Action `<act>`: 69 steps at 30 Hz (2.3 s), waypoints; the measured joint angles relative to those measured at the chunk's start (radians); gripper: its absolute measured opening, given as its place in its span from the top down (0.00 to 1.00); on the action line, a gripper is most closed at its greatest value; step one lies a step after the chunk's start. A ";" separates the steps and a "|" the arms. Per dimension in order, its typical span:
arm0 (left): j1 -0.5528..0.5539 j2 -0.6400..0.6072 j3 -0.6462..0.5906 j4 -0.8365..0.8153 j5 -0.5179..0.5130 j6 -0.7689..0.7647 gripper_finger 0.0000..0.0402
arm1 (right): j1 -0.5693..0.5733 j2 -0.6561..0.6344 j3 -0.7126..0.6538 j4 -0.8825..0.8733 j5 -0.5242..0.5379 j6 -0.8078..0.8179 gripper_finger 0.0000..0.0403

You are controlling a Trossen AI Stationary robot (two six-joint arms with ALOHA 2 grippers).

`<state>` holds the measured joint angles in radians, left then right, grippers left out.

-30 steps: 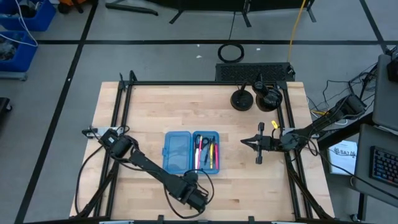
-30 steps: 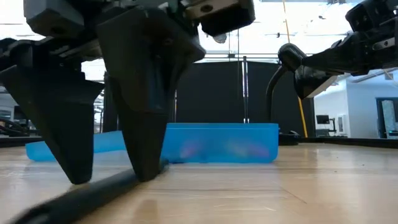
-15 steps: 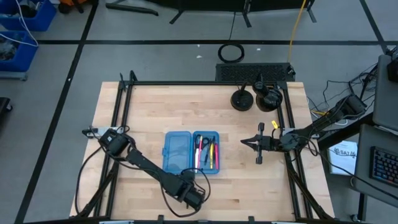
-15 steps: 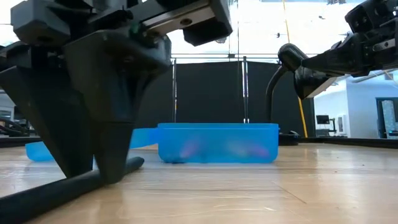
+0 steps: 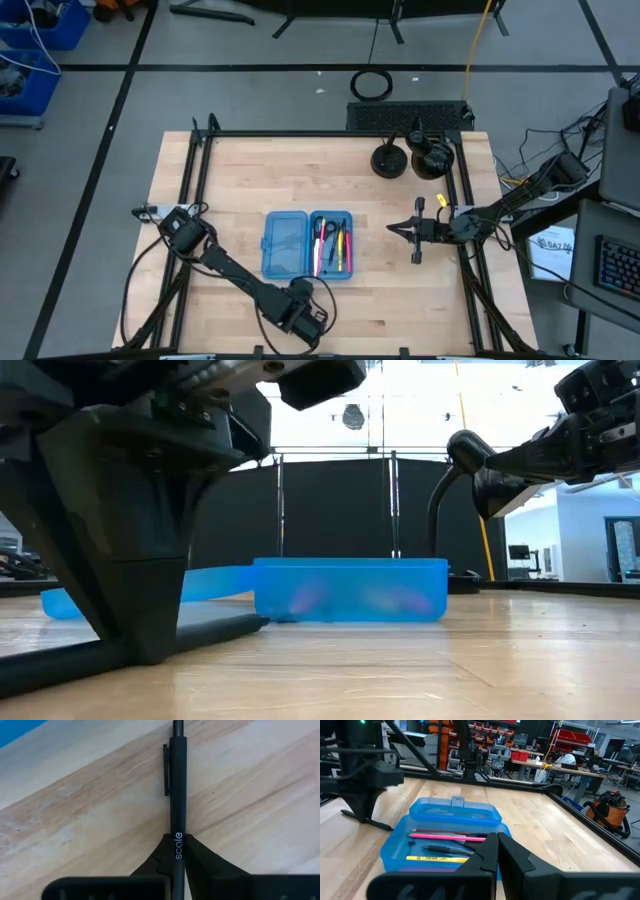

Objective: Pick & place school supplies into a supply box
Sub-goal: Put the black pen into the blue supply box

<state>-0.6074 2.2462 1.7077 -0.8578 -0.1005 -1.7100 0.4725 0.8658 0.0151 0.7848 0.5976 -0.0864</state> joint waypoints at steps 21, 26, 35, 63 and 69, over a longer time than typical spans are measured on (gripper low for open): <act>0.019 -0.199 0.130 -0.054 -0.550 0.063 0.94 | 0.000 0.000 0.000 -0.001 -0.001 0.042 0.99; 0.178 -0.217 0.132 -0.110 -0.511 0.178 0.96 | 0.000 0.000 0.000 0.007 -0.001 0.045 0.99; 0.340 -0.149 0.130 -0.081 -0.373 0.294 0.95 | 0.000 -0.001 0.000 -0.011 -0.001 0.043 0.99; 0.429 0.012 0.113 -0.130 -0.161 0.359 0.85 | 0.001 -0.002 0.000 -0.019 -0.053 0.062 0.99; 0.429 0.012 0.113 -0.132 -0.155 0.393 0.75 | 0.001 -0.002 0.000 -0.019 -0.053 0.082 0.99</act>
<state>-0.1787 2.2581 1.8210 -0.9901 -0.2552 -1.3171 0.4732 0.8642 0.0154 0.7657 0.5446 -0.0039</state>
